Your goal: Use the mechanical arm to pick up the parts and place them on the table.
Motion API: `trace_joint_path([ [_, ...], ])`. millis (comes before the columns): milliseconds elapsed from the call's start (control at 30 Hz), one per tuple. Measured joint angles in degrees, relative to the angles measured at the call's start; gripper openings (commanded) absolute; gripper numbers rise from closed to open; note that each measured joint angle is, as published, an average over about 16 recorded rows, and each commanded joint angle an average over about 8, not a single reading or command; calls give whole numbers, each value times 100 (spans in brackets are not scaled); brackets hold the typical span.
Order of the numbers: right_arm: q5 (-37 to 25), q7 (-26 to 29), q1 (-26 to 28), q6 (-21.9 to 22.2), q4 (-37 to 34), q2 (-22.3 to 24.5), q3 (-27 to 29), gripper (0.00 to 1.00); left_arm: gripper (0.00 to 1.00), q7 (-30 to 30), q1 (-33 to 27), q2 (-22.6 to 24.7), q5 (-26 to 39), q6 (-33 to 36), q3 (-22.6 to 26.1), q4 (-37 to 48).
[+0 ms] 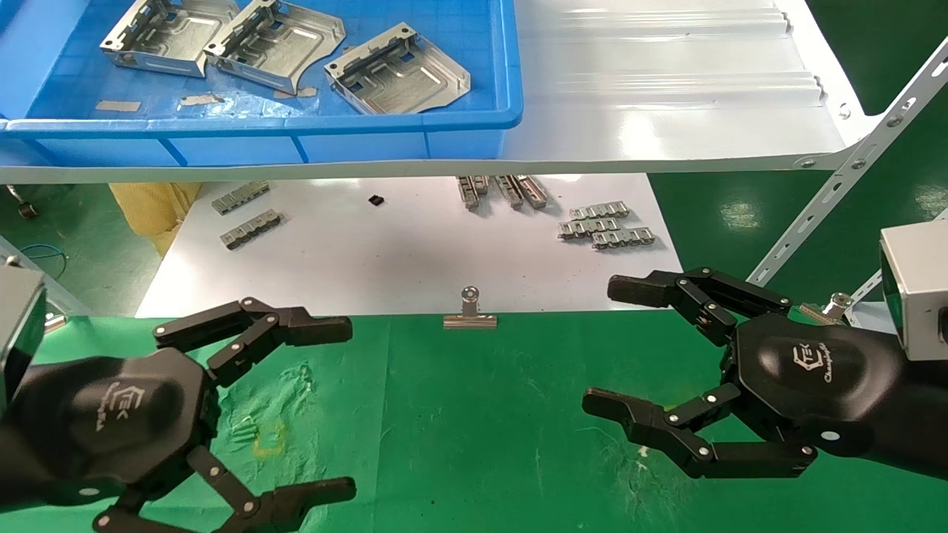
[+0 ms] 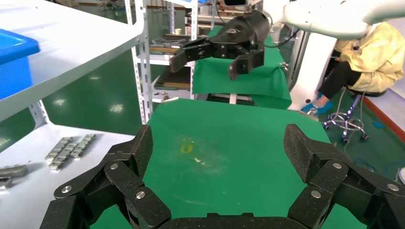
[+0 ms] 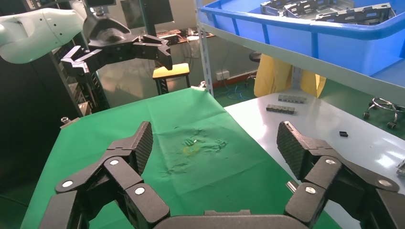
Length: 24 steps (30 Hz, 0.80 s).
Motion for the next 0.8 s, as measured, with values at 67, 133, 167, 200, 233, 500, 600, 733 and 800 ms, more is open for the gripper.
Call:
trace_joint_path([
  [67,0,0,0,0,0,0,0,0,100,-31,-90,61,30,-99,3,55],
  [133,0,0,0,0,0,0,0,0,100,-69,-214,141,77,-219,13,134],
  [167,0,0,0,0,0,0,0,0,100,-94,-287,187,108,-286,22,182],
  [200,0,0,0,0,0,0,0,0,100,-125,-373,241,148,-363,36,237],
  [233,0,0,0,0,0,0,0,0,100,-157,-468,302,195,-444,53,298],
  [500,0,0,0,0,0,0,0,0,100,-382,-1540,928,834,-1074,348,1082],
  [600,0,0,0,0,0,0,0,0,100,-433,-2056,1199,1206,-1242,544,1544],
  [733,0,0,0,0,0,0,0,0,100,-465,-2803,1583,1737,-1404,830,2317],
  [800,0,0,0,0,0,0,0,0,100,-437,-3176,1772,1991,-1450,968,2750],
])
